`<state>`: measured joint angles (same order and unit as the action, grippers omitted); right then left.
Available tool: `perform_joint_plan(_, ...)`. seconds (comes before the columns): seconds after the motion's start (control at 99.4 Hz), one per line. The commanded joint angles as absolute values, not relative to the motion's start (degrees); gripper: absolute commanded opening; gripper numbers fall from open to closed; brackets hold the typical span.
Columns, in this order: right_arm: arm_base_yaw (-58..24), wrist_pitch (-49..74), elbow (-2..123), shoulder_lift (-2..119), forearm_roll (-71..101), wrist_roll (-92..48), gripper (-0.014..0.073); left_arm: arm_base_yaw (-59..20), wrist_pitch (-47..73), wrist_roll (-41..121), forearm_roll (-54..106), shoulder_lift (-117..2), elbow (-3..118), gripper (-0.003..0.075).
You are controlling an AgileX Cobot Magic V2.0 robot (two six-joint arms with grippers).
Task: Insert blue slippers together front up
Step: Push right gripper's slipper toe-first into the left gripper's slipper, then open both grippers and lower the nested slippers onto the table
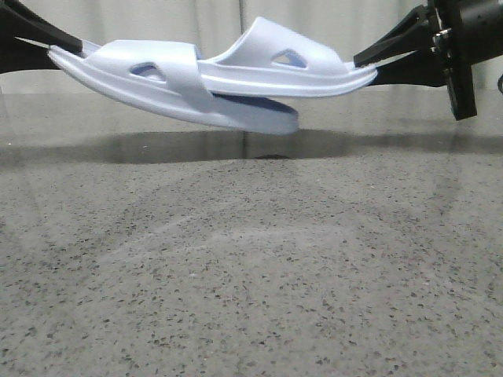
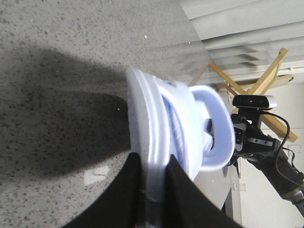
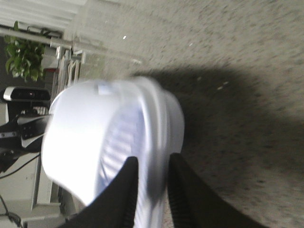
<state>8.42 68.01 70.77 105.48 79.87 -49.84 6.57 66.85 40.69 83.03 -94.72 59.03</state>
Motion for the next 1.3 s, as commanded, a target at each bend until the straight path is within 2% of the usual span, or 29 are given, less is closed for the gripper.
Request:
perform_joint_plan(0.0,10.0,75.0,72.5,103.1,82.0,-49.8,0.0189,6.8,70.7,40.7,87.2,-92.7,60.6,0.0015)
perform_joint_plan(0.121,10.5,75.0,72.5,103.1,81.9,-49.3,0.0227,6.8,70.7,40.7,87.2,-92.7,60.6,0.0015)
perform_joint_plan(0.815,13.4,75.0,72.9,102.0,81.0,-49.2,0.0227,4.2,65.8,45.3,84.1,-92.7,60.6,0.0024)
perform_joint_plan(0.935,13.4,75.0,72.9,102.0,80.9,-49.2,0.0227,3.2,64.0,48.2,84.0,-92.7,60.6,0.0122)
perform_joint_plan(1.086,13.4,75.0,72.9,102.0,80.6,-49.2,0.0227,1.5,59.8,49.6,83.6,-92.7,60.6,0.0375)
perform_joint_plan(1.136,13.4,75.0,72.9,102.0,80.5,-49.2,0.0227,0.9,58.4,50.0,82.8,-92.7,60.6,0.0436)
perform_joint_plan(1.187,13.6,75.0,72.9,102.0,80.2,-49.2,0.0227,0.8,57.3,50.7,81.9,-92.7,60.6,0.0464)
perform_joint_plan(1.287,13.9,75.0,72.9,102.0,78.7,-49.2,0.0225,1.7,56.9,51.4,80.1,-92.7,60.6,0.0464)
